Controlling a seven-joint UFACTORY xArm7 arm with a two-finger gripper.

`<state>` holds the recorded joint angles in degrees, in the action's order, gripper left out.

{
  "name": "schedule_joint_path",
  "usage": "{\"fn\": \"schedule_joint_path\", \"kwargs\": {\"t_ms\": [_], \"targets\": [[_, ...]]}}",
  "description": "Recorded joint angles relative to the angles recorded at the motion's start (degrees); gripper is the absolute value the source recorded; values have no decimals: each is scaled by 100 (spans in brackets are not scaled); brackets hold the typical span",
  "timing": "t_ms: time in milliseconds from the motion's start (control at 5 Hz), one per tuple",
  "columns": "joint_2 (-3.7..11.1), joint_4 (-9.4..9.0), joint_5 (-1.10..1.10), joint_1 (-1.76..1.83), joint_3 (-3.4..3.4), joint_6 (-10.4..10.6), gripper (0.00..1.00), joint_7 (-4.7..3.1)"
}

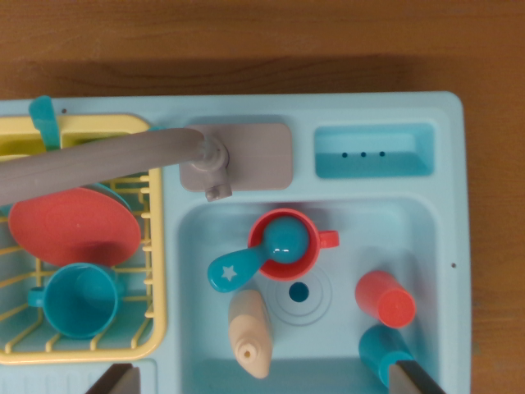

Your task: Pick detergent from the sink

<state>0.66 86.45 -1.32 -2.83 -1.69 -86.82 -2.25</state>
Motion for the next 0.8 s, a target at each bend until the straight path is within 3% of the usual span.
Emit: {"fn": "schedule_joint_path", "kwargs": {"t_ms": [200, 400, 600, 800], "targets": [[15, -168, 21, -4, -10, 176, 0, -95], [15, -168, 21, -4, -10, 176, 0, -95], [33, -360, 45, -8, -22, 376, 0, -203], [33, -360, 45, -8, -22, 376, 0, -203]]}}
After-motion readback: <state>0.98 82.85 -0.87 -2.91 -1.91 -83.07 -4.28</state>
